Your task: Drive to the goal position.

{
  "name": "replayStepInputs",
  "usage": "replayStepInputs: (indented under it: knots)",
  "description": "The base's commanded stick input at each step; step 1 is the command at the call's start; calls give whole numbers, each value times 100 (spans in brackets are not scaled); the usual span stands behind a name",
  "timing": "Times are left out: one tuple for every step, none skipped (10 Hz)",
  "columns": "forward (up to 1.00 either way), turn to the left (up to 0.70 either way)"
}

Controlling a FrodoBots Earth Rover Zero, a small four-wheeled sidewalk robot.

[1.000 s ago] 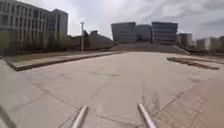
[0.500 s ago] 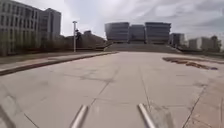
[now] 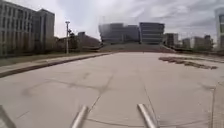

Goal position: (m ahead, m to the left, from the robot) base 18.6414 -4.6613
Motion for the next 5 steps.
replayStepInputs:
  knots:
    - [100, -27]
    - [100, -27]
    - [100, -27]
    - [100, -27]
    - [100, -27]
